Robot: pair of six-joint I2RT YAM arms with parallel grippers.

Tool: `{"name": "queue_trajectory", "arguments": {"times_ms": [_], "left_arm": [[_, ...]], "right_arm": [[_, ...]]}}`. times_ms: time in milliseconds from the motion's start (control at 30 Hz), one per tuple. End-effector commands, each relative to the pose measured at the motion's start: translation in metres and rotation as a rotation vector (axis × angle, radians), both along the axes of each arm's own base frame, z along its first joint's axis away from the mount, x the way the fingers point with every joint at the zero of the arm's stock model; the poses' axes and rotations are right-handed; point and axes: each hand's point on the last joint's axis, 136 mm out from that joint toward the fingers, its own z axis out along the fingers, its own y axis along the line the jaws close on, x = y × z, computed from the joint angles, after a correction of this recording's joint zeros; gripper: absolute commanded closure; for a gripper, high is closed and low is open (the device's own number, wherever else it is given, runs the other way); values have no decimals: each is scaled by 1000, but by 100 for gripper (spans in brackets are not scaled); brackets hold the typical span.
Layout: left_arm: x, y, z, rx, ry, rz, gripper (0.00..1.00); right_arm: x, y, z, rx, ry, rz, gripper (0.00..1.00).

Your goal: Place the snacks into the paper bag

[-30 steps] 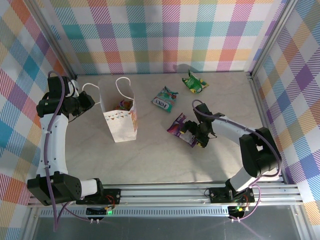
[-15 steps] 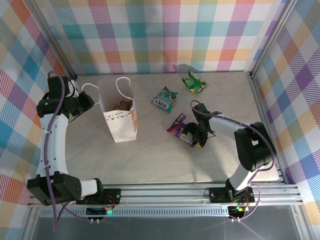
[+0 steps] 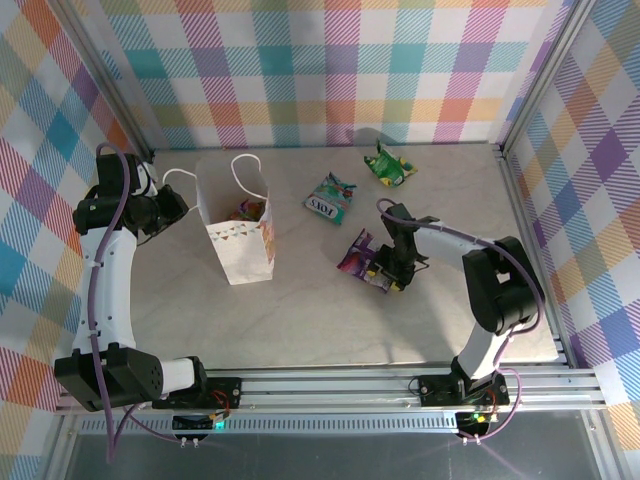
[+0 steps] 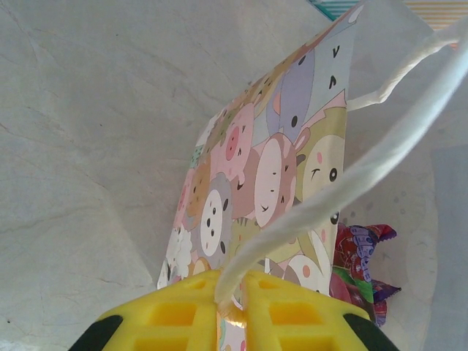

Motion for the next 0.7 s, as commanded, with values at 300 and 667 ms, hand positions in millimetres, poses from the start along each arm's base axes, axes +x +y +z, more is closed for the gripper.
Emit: {"name": "queue_trajectory", "arguments": {"times_ms": [300,667], "left_arm": [[-10,-4,7,7,4,2,85],[-9,-4,6,9,3,3,85]], "right_arm": [[21,4,4,-17,-94,48,59],[22,-4,14,-58,-116,62,70]]}}
